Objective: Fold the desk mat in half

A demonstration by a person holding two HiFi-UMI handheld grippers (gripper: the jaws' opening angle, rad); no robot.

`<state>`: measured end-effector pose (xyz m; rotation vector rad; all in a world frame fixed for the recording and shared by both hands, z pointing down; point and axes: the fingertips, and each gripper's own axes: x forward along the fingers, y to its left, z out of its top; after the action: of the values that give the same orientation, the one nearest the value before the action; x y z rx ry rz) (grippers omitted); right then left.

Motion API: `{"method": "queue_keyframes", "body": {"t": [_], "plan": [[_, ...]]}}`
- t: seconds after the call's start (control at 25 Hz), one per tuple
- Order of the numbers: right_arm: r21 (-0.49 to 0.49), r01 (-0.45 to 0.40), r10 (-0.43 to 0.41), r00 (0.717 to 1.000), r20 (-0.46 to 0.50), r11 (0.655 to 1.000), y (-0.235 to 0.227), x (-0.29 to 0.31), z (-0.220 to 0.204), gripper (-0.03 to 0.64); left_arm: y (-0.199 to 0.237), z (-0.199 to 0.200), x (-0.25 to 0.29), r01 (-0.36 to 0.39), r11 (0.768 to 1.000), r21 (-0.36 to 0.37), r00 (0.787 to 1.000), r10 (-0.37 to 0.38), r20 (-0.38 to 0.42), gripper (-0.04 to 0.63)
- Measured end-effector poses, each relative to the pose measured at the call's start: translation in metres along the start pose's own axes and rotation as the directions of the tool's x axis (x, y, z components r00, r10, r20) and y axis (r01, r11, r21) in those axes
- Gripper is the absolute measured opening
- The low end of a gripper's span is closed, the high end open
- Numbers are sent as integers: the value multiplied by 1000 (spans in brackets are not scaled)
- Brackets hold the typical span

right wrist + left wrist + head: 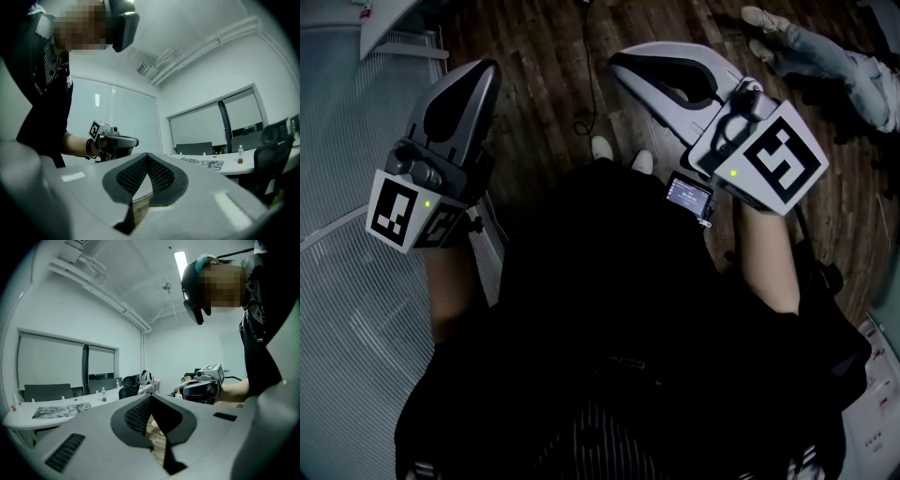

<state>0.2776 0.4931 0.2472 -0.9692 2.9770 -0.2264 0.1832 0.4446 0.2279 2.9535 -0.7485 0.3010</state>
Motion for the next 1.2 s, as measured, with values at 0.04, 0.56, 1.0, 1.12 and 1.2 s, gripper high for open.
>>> {"method": "queue_keyframes", "body": {"t": [0.04,0.56,1.0,1.12,1.2], "plan": [[11,4,-4,1000,8,1000,-4,-3,-1,5,2,0,0,-9,1000,-5,1000,9,1,6],[-89,8,-9,1000,-10,996,-14,32,35,5,49,-5,2,55,992,-110,993,-43,108,8],[-229,-25,0,994,-110,973,-60,185,81,5,217,7,-18,23,981,-192,986,9,167,8],[-252,-20,-9,993,-114,967,-62,221,92,5,242,0,-28,65,986,-157,990,-43,138,6],[-248,-12,-17,993,-114,969,-67,239,97,5,270,-8,-35,46,983,-178,993,-26,111,6]]}}
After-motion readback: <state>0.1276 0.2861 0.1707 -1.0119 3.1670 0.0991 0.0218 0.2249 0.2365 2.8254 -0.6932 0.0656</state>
